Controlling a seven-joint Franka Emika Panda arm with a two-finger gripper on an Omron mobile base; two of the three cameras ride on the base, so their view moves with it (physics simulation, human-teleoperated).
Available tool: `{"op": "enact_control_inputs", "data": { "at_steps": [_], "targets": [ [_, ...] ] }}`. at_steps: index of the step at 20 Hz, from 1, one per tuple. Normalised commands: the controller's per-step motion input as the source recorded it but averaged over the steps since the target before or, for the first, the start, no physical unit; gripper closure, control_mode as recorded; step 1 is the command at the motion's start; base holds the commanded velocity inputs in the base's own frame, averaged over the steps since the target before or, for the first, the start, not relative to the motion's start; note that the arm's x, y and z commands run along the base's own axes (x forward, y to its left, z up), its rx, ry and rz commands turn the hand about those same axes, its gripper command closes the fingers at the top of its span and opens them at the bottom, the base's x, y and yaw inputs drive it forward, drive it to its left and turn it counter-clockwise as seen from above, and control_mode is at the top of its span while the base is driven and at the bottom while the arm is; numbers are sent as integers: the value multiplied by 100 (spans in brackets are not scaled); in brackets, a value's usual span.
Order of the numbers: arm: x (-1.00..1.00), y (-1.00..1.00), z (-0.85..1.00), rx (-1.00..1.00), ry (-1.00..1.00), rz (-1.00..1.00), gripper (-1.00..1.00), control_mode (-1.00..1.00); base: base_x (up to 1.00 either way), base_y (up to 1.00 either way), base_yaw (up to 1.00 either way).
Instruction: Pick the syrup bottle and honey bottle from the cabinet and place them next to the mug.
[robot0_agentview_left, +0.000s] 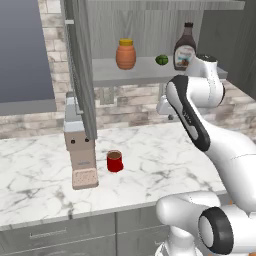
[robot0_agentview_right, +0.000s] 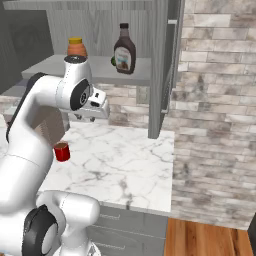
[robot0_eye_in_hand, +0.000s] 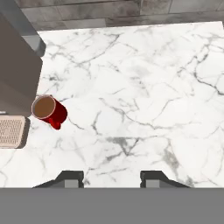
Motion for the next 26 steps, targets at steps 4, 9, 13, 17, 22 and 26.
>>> {"op": "enact_control_inputs", "data": {
  "at_steps": [4,9,13,17,22,26],
  "targets": [
    [-39,0,-1,0,-4,0,-100,-100,0,0,0],
    [-44,-2,-2,1,-6,1,-100,-100,0,0,0],
    [-9,6,4,2,-3,0,-100,-100,0,0,0],
    [0,30,53,0,-8,0,-100,-100,0,0,0],
    [0,38,68,0,-26,0,-100,-100,0,0,0],
    [0,50,66,0,-25,0,-100,-100,0,0,0]
  ]
}}
